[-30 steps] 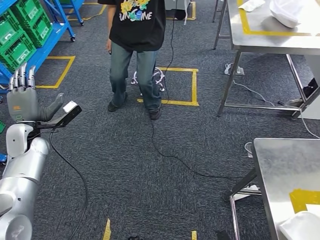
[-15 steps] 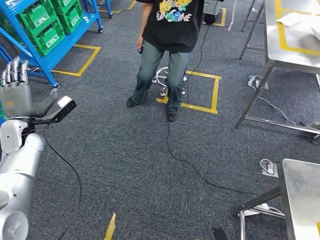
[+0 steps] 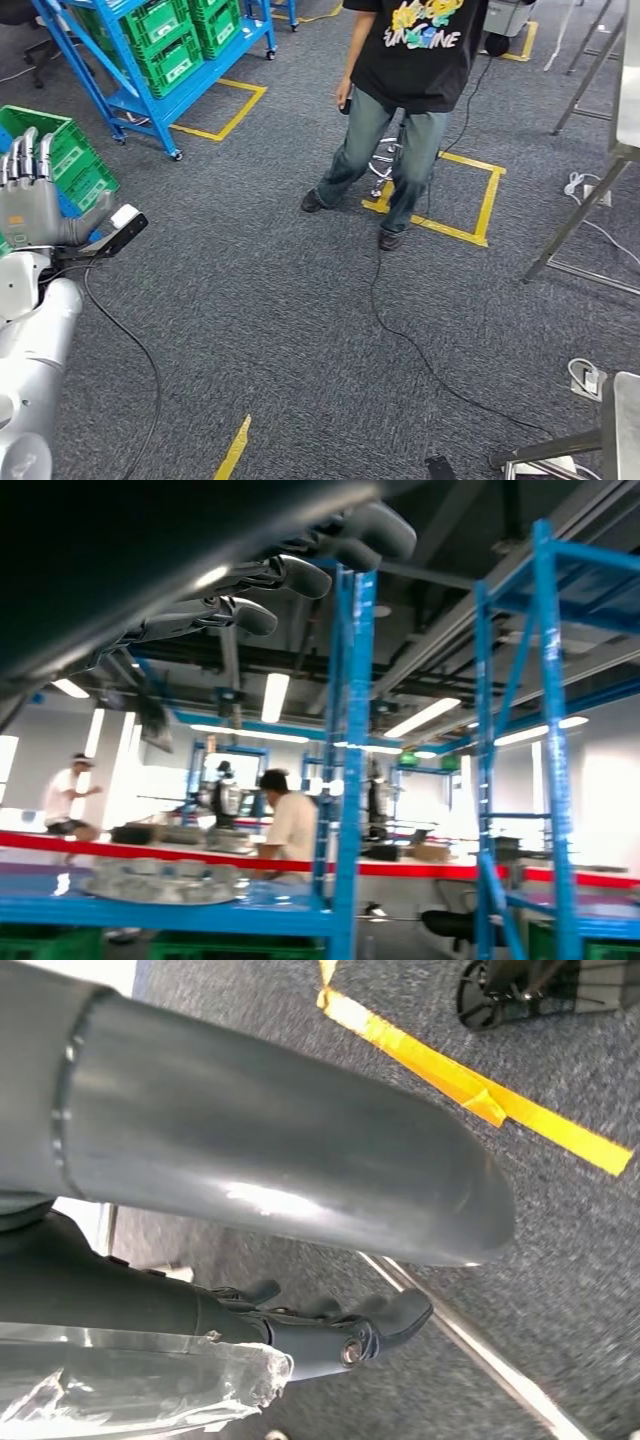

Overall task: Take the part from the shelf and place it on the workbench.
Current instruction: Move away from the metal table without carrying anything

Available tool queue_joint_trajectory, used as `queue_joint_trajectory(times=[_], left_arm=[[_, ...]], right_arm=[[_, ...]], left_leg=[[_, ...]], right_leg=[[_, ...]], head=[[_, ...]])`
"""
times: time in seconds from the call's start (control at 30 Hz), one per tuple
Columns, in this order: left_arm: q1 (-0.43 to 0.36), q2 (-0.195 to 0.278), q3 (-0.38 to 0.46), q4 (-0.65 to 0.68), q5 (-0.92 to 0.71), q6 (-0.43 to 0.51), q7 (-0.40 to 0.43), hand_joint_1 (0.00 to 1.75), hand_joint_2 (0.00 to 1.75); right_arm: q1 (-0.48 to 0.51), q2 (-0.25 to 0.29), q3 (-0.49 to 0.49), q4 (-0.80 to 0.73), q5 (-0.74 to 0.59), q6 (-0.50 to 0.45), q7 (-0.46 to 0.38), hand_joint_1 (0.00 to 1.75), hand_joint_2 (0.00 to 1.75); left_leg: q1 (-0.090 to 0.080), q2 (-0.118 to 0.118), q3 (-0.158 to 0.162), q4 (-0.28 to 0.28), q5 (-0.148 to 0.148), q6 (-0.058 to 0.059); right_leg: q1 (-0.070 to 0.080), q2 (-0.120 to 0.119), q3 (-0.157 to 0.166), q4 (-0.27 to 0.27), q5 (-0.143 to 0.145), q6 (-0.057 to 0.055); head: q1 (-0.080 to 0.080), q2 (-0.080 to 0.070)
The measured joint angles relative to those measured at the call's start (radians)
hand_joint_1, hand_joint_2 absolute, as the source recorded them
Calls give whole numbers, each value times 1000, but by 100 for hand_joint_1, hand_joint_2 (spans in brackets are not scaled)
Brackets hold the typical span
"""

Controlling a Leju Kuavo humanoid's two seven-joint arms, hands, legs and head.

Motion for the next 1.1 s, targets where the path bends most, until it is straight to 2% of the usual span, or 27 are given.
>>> queue_joint_trajectory(times=[0.03, 0.07, 0.1, 0.13, 0.17, 0.23, 0.27, 0.3, 0.37, 0.4, 0.43, 0.5, 0.57, 0.6, 0.63, 0.67, 0.7, 0.73, 0.77, 0.8, 0.87, 0.9, 0.97, 1.0, 1.03, 1.07, 1.1], left_arm=[[6, 1, 0, 0, 0, 0, 1, 0, 0], [13, 2, 0, 0, 0, 0, 1, 0, 0], [20, 4, 1, -1, 0, 0, 1, 0, 0], [26, 7, 1, -2, 0, 0, 1, 0, 0], [29, 10, 2, -4, 1, 0, 1, 0, 0], [29, 15, 5, -12, 1, 0, 1, 0, 0], [29, 18, 6, -16, 2, 0, 0, 0, 0], [32, 20, 7, -19, 4, 0, 0, 0, 0], [42, 28, 9, -25, 10, 0, -1, 0, 0], [47, 32, 10, -27, 13, 0, -1, 0, 0], [49, 34, 10, -29, 16, 0, -2, 0, 0], [50, 33, 11, -31, 17, 1, -3, 0, 0], [56, 31, 11, -31, 18, 0, -3, 0, 0], [59, 31, 11, -31, 18, 0, -3, 0, 0], [61, 29, 11, -31, 18, 0, -3, 0, 0], [62, 28, 11, -31, 17, 0, -3, 0, 0], [62, 27, 11, -31, 17, 0, -3, 0, 0], [61, 25, 10, -31, 16, 0, -2, 0, 0], [60, 23, 10, -31, 15, 0, 0, 0, 0], [59, 23, 9, -31, 15, 0, 1, 0, 0], [58, 23, 8, -30, 14, 0, 5, 0, 0], [57, 24, 8, -29, 14, 0, 7, 0, 0], [51, 22, 5, -28, 13, 0, 12, 0, 0], [47, 20, 3, -27, 14, 0, 14, 0, 0], [45, 18, 0, -26, 14, 0, 16, 0, 0], [45, 15, -2, -24, 14, 0, 17, 0, 0], [46, 13, -4, -22, 14, -1, 17, 0, 0]], right_arm=[[2, 0, 2, 0, 3, 1, 1, 0, 0], [3, 0, 4, 0, 6, 3, 2, 0, 0], [3, 1, 6, 0, 7, 4, 3, 0, 0], [3, 1, 8, 0, 9, 5, 3, 0, 0], [2, 2, 11, 0, 11, 6, 3, 0, 0], [1, 6, 17, 0, 16, 7, 3, 0, 0], [1, 8, 18, 0, 18, 8, 3, 0, 0], [1, 9, 20, 0, 20, 8, 3, 0, 0], [-2, 11, 23, 0, 22, 8, 4, 0, 0], [-3, 12, 25, 0, 23, 8, 4, 0, 0], [-4, 12, 27, 0, 23, 9, 4, 0, 0], [-3, 13, 29, 0, 23, 10, 4, 0, 0], [1, 13, 29, 0, 22, 11, 5, 0, 0], [2, 13, 29, 0, 22, 11, 6, 0, 0], [3, 13, 29, 0, 22, 12, 6, 0, 0], [2, 12, 29, 0, 21, 11, 6, 0, 0], [1, 12, 29, 0, 21, 11, 6, 0, 0], [0, 12, 29, 0, 20, 11, 6, 0, 0], [0, 12, 29, 0, 19, 11, 6, 0, 0], [0, 12, 29, 0, 18, 11, 6, 0, 0], [0, 13, 29, 0, 15, 10, 5, 0, 0], [-1, 13, 29, 0, 13, 8, 4, 0, 0], [-4, 14, 29, 0, 10, 7, 3, 0, 0], [-4, 14, 29, 0, 9, 6, 3, 0, 0], [-2, 14, 29, 0, 8, 6, 3, 0, 0], [0, 14, 29, 0, 6, 6, 3, 0, 0], [1, 14, 29, 0, 5, 6, 4, 0, 0]], left_leg=[[2, 9, -34, 67, -25, -3], [5, 12, -58, 115, -36, -5], [6, 14, -65, 128, -29, -7], [7, 18, -53, 103, -4, -6], [6, 30, -22, 45, 31, -3], [-4, 79, 51, -88, 83, 10], [-9, 100, 73, -129, 90, 17], [-13, 107, 82, -148, 88, 23], [-11, 85, 84, -156, 86, 31], [-8, 71, 85, -160, 87, 35], [-4, 59, 87, -163, 89, 40], [1, 34, 89, -166, 89, 47], [2, 4, 89, -165, 88, 50], [2, -12, 90, -165, 88, 50], [2, -28, 90, -165, 87, 49], [3, -44, 92, -164, 86, 48], [4, -58, 93, -163, 85, 44], [3, -71, 91, -160, 84, 40], [4, -82, 88, -158, 84, 34], [5, -92, 85, -157, 85, 28], [9, -112, 79, -157, 88, 16], [9, -105, 76, -152, 84, 10], [6, -54, 50, -96, 50, 1], [5, -20, 22, -37, 21, -3], [6, 1, -12, 31, -8, -7], [8, 12, -43, 91, -27, -9], [9, 16, -60, 123, -29, -9]], right_leg=[[0, -14, 1, 0, -2, -2], [0, -28, 3, 0, -5, -3], [0, -41, 6, 0, -7, -3], [1, -55, 9, 0, -10, -2], [2, -68, 15, 0, -14, -1], [8, -92, 25, 1, -24, 6], [12, -104, 29, 2, -29, 11], [15, -117, 32, 2, -33, 16], [16, -137, 36, 1, -41, 26], [14, -125, 34, 8, -50, 31], [12, -101, 23, 33, -66, 35], [8, -39, -31, 143, -119, 41], [7, -16, -100, 265, -157, 44], [7, -13, -118, 285, -150, 45], [7, -10, -118, 265, -123, 45], [6, -4, -101, 211, -82, 43], [4, 16, -75, 142, -42, 41], [0, 38, -47, 79, -15, 39], [-2, 57, -27, 36, -1, 37], [-3, 68, -16, 16, 0, 35], [-2, 53, -9, 11, -1, 28], [-2, 42, -6, 9, 0, 23], [-4, 20, 0, 4, 0, 10], [-2, 8, 2, 3, -1, 6], [0, -4, 3, 3, -3, 2], [1, -18, 4, 4, -5, 1], [3, -32, 6, 4, -7, 0]], head=[[0, 0], [0, 0], [0, 0], [0, 0], [0, 0], [0, 0], [0, 0], [1, 0], [1, 0], [2, 0], [5, 0], [10, 0], [12, 0], [12, 0], [13, 0], [13, 0], [13, 0], [13, 0], [13, 0], [12, 0], [13, 0], [12, 0], [3, 0], [-1, 0], [-4, 0], [-4, 0], [-4, 0]])
